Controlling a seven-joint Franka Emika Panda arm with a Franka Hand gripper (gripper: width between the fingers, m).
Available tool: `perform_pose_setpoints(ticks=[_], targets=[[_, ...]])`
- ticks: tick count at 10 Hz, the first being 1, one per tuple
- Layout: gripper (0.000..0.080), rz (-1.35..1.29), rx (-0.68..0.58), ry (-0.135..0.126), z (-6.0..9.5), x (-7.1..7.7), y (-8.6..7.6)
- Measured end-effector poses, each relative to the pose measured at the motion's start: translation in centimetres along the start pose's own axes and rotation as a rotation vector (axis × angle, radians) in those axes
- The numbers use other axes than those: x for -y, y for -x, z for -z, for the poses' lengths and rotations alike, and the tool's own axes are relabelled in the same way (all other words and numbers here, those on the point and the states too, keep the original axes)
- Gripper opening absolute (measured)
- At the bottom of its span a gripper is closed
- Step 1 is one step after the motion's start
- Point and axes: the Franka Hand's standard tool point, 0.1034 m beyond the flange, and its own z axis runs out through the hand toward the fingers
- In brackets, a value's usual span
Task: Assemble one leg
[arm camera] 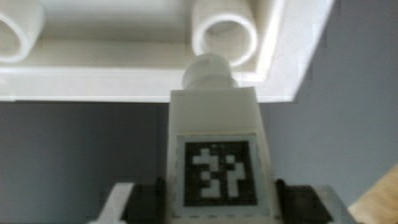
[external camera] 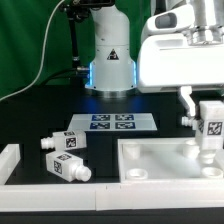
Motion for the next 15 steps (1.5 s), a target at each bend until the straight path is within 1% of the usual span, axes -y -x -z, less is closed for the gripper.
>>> perform_pose_setpoints(ticks=[2,4,5,7,9,11,15], targets=[[0.0285,-0.019,0.015,-0.007,-0.3,0.7,0.8],[0.0285,-0.013,0.02,-0.018,-0.5,1.8,1.2],[0.0285,-0.009,0.021,-0.019,-0.6,2.0,1.2],[0.0285,-0.002,0.012,-0.015,-1.0,1.8,1.0],[0.0285,-0.004,0.012,-0.009,-1.1,1.2,0.9],[0.0285,-0.005,0.005,-0.006,-1.2,1.0,0.9],[0.0285,0.003,0.01,-0.003,-2.1,1.1,1.8]])
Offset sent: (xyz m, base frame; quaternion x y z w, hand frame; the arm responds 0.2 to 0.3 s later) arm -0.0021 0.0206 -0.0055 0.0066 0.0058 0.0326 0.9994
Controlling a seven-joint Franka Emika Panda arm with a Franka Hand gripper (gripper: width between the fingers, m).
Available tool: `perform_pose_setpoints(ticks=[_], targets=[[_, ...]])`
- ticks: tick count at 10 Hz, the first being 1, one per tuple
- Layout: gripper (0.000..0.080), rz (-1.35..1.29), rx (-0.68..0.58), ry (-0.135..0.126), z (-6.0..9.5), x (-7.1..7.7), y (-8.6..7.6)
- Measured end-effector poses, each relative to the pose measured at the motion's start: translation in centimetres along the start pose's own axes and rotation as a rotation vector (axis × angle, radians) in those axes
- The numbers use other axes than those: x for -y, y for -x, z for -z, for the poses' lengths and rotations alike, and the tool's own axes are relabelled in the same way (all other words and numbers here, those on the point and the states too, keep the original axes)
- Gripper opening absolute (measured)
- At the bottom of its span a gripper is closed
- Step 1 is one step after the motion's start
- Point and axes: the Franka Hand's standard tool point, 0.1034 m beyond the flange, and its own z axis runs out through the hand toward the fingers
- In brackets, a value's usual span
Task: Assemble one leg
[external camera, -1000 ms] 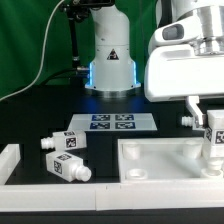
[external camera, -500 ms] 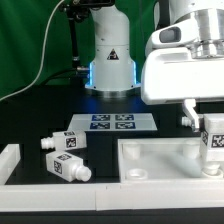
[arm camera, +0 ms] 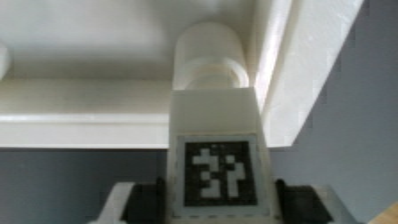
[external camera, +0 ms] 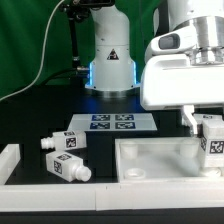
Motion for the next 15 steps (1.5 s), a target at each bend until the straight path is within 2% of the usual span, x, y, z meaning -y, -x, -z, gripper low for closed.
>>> perform_pose_setpoints(ticks=[6,7,8,9,10,12,13,14,15], targets=[[0.0285,0.003,-0.058,0.008,-0.2,0.3,-0.1],[0.0324,0.003,-0.058,0.008,-0.2,0.3,-0.1],[0.0459,0.001,-0.036,0.006,-0.3,0.2,-0.1],[0.0603,-0.018,0.034,-0.007,0.4,0.0,-0.7],[0.0635,-0.033,0.088,-0.021,1.3,0.1,-1.4],[0.0647,-0.063,0.315,-0.049,1.6,0.2,-2.0],[0.0647,-0.093,0.399,-0.05,1.5,0.4,-2.2],[0.0648,-0.128,0.532,-0.044,1.4,0.7,-1.7],[0.0648,-0.124,0.58,-0.035,0.9,0.7,-1.8]])
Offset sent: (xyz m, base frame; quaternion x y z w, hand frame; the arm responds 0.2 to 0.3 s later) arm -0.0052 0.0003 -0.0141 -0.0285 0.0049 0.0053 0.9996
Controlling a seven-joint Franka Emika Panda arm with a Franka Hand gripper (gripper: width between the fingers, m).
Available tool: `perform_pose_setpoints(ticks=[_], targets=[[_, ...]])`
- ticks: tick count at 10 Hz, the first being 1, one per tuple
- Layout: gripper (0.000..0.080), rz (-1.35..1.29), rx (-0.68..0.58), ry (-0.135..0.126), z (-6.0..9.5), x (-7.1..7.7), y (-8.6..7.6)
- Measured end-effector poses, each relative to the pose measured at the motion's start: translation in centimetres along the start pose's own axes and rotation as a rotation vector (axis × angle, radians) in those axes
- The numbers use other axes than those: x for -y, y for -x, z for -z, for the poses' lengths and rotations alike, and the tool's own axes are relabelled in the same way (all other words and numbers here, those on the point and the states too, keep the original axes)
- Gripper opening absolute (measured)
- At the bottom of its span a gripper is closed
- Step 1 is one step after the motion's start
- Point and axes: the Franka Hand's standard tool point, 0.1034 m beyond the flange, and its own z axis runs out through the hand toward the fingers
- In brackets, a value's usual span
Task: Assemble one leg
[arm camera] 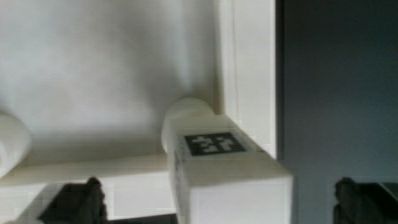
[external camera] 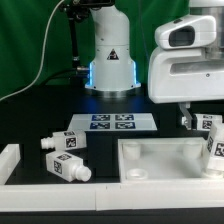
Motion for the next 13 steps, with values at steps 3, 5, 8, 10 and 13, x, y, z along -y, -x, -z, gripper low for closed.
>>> perform_pose_setpoints(ticks=[3,5,8,10,13], targets=[[0.0648,-0.011,0.056,0.01,-1.4,-0.7,-0.2],[0.0648,-0.022,0.011,0.008,-1.4,-0.7,-0.7],[0.0375,-0.114,0.013,0.008,-1.6,-0.8,-0.6],[0.0285,-0.268,0.012,0.008,-1.6,-0.7,-0.6],[0.0285,-0.541,-0.001,0.009,-1.6,-0.6,-0.7]])
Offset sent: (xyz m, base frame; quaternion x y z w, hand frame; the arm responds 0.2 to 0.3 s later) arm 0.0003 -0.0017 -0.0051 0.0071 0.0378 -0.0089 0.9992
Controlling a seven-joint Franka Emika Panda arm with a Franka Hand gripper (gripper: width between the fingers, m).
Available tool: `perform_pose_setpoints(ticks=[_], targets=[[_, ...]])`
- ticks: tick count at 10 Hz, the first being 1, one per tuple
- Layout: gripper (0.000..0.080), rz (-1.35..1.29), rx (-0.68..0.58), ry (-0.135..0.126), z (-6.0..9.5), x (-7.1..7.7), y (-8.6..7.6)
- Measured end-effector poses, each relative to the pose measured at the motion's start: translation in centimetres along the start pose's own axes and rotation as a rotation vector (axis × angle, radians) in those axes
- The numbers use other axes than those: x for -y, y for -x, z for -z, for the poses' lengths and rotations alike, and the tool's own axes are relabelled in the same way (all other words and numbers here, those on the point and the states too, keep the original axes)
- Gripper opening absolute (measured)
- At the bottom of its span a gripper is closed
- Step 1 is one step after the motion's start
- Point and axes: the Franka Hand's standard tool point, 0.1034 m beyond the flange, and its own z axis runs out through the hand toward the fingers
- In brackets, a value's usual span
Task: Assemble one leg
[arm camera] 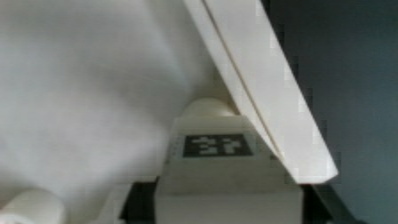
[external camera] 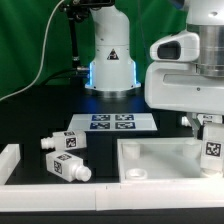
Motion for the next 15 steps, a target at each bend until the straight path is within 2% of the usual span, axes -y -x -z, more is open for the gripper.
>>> perform_pose_setpoints(ticks=[3,4,6,8,10,11,12,13,14,15], targets=[[0.0285,-0.423,0.003,-0.006,0.0,0.1,-0.1],[0.0285,-0.557,0.02,-0.03,0.0,0.1,-0.2],[0.0285,-0.803,0.013,-0.055,-0.1,0.2,-0.2],[0.0285,-0.934,0.014,-0.058,-0.1,0.3,-0.2],[0.0286,-0.882,0.008,-0.058,-0.1,0.3,-0.2],[0.0437,-0.706,-0.014,-0.067,-0.2,0.5,-0.1],[0.0565,-0.478,-0.033,-0.059,-0.2,0.7,0.0],[0.0565,-0.348,-0.047,-0.044,-0.3,1.0,0.3],[0.0635,-0.211,-0.067,-0.023,-0.2,1.3,0.6],[0.0645,-0.144,-0.066,-0.021,-0.3,1.2,0.6]])
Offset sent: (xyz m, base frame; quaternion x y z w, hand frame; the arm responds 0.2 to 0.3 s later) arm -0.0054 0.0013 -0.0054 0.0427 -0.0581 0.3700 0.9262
